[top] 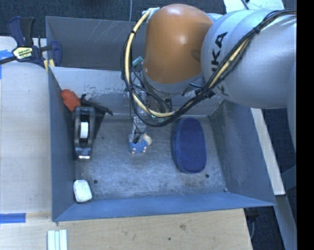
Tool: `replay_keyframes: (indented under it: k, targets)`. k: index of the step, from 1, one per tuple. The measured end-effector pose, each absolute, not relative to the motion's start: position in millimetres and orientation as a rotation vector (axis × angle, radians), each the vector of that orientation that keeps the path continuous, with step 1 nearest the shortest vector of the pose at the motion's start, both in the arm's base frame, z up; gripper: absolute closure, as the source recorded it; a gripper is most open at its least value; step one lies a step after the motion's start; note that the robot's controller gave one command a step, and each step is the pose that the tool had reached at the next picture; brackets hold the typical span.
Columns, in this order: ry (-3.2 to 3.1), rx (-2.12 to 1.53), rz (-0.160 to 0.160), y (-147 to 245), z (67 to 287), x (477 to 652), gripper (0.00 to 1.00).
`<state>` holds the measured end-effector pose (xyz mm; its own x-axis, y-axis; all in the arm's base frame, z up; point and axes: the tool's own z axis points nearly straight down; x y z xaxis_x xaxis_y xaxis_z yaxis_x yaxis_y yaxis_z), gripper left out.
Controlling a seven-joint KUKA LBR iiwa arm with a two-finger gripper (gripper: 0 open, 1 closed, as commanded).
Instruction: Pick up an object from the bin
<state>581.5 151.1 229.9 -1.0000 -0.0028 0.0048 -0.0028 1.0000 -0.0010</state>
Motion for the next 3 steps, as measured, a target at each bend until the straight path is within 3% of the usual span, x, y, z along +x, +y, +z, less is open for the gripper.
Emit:
replay_keyframes:
  k: [1,2,3]
  targets:
    - [-3.136,-0.012,0.005,96,141,573.9,0.0]
    - [-3.137,0.103,0.002,91,68,588.1,0.0]
    - [-3.142,0.1,-0.001,92,73,589.3,1.0]
